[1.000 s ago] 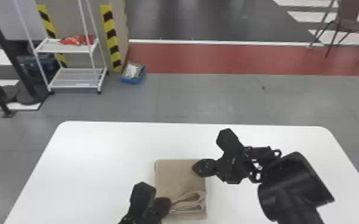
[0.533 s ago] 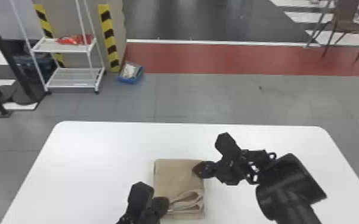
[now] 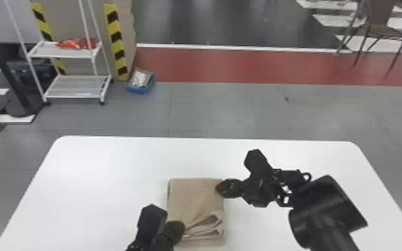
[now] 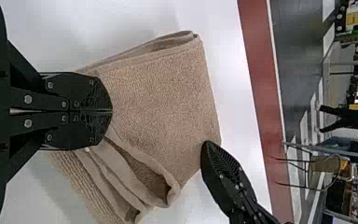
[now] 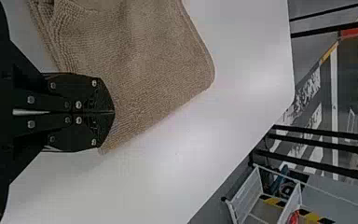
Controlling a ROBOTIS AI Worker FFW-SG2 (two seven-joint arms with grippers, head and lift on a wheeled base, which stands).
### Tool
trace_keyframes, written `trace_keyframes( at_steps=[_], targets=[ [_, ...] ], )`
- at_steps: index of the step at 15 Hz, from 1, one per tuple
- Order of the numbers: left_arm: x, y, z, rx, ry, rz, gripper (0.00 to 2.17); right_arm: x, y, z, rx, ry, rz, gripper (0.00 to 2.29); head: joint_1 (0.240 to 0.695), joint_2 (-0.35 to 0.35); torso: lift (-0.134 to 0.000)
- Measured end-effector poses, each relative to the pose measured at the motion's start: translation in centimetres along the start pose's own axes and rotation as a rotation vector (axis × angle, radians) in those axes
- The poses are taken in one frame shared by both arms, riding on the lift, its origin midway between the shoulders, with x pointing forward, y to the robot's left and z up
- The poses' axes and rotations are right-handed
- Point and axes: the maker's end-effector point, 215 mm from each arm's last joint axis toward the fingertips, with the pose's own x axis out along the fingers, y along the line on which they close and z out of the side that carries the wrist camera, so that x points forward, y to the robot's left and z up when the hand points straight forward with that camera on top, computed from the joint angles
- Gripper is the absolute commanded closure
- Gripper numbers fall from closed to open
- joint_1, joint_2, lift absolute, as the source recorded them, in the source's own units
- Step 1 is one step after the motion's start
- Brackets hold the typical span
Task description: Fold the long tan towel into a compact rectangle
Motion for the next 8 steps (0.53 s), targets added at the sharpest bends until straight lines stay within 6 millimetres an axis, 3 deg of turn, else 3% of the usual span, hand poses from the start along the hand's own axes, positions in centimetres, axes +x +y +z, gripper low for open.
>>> trace_keyframes(
  at_steps=[1,2,5,8],
  targets=[
    [-0.1,0.2,0.4,0.001,-0.012,0.004,1.75,-0.8,0.4,0.3,0.014,-0.032,0.002,0.45,0.695,-0.075,0.000],
    [-0.2,0.4,0.8,0.002,-0.026,0.006,1.75,-1.5,0.6,0.8,0.023,-0.064,0.006,0.30,0.695,-0.074,0.000],
    [-0.8,0.6,2.1,-0.010,-0.069,0.002,1.64,-4.1,-0.1,2.4,0.037,-0.136,-0.040,0.10,0.695,-0.085,0.000],
    [-2.4,0.7,4.1,-0.022,-0.119,0.006,1.64,-6.8,-0.8,3.7,0.053,-0.200,-0.100,0.08,0.695,-0.100,0.000]
  ],
)
